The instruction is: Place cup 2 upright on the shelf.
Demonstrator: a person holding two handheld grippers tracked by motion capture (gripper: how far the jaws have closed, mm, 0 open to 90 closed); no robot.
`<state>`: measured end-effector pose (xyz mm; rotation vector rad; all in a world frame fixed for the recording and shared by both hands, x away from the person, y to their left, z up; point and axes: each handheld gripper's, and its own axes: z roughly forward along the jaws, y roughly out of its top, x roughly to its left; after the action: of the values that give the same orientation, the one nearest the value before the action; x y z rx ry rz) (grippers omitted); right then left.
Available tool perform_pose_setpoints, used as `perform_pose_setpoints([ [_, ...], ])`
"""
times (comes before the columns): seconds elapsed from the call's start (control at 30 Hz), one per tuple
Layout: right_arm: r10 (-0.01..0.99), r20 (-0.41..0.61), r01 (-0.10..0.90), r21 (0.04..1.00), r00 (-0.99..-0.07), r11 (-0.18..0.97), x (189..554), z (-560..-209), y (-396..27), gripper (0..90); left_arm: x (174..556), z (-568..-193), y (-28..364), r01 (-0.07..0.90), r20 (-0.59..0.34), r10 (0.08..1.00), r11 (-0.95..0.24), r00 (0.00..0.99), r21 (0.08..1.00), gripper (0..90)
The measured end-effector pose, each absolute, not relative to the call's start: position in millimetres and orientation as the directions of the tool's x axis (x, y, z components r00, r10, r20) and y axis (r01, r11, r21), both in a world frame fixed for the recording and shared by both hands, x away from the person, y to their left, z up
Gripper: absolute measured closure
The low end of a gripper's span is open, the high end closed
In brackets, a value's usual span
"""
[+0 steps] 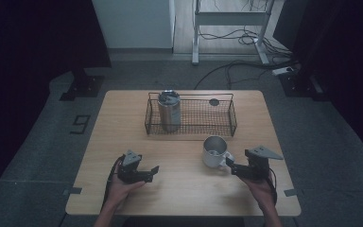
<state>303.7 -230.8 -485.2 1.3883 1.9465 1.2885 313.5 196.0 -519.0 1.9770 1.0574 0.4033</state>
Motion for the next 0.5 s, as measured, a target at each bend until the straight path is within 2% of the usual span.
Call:
perform_pose_setpoints([
  [0.23, 0.888, 0.172, 0.502, 0.862, -0.426, 0.074, 309, -482, -226, 10.8, 313, -520, 198, 0.541, -0.112, 0.801, -0.286, 0.588, 0.791, 11.3],
  [0.33, 0.883, 0.171, 0.491, 0.868, -0.437, 0.075, 311, -480, -223, 10.7, 312, -518, 200, 0.538, -0.173, 0.78, -0.236, 0.602, 0.809, 11.4],
  [0.5, 0.875, 0.168, 0.491, 0.866, -0.455, 0.089, 314, -480, -217, 10.7, 309, -515, 202, 0.524, -0.161, 0.784, -0.233, 0.6, 0.819, 11.3],
])
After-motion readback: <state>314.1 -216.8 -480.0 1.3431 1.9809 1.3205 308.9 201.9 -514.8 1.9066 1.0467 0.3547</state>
